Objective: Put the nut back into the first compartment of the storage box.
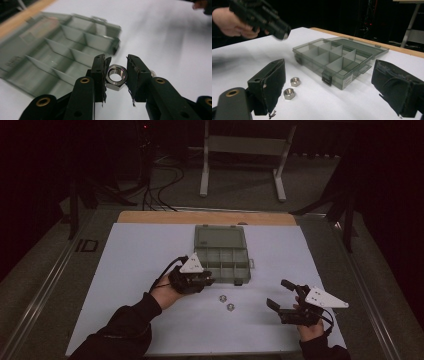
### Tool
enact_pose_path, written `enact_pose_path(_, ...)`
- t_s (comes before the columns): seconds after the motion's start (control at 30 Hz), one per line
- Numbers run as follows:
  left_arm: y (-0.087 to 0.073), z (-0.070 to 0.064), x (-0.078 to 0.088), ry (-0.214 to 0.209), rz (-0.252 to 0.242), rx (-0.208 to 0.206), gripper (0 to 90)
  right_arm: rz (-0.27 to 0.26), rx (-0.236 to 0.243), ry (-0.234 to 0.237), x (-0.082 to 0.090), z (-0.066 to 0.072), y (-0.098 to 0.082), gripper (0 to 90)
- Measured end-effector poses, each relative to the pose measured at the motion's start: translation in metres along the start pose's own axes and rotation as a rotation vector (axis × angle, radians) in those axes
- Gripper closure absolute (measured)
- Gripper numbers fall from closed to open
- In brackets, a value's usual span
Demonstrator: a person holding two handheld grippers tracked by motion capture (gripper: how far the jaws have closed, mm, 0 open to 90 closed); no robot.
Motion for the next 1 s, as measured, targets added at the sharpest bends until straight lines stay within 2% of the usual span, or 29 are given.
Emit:
enact_pose_path(0.1,0.010,0.010,0.009,0.038,-0.042,0.018,68.6,0.000,0.000,0.000,0.000,0.000,0.000,12.1)
enact_pose_path(0.2,0.019,0.021,0.016,0.074,-0.064,0.037,68.6,0.002,-0.002,0.000,0.000,0.000,0.000,12.1)
enact_pose_path(0.37,0.032,0.039,0.019,0.141,-0.071,0.050,68.6,0.005,-0.007,-0.001,0.000,0.000,-0.001,12.1)
enact_pose_path(0.5,0.038,0.053,0.015,0.197,-0.075,0.090,68.6,0.007,-0.003,-0.002,-0.001,0.000,-0.001,12.1)
enact_pose_path(0.6,0.039,0.063,0.009,0.218,-0.065,0.112,68.6,0.006,-0.005,-0.003,-0.001,-0.001,-0.001,12.1)
enact_pose_path(0.77,0.036,0.080,-0.003,0.224,-0.060,0.167,68.6,0.007,-0.007,-0.003,-0.001,-0.001,-0.001,12.1)
enact_pose_path(1.0,0.026,0.092,-0.022,0.236,-0.014,0.219,68.6,0.010,-0.011,-0.002,-0.001,-0.001,-0.002,12.1)
Point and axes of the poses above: each handheld gripper's, and its own axes: x roughly backward along the jaws, y roughly out of its top, z roughly to its left, the point moved 3 cm from there along -x, roughly forward along the jaws, and after that the axes turned 10 degrees about -y, right-handed, at the moved point
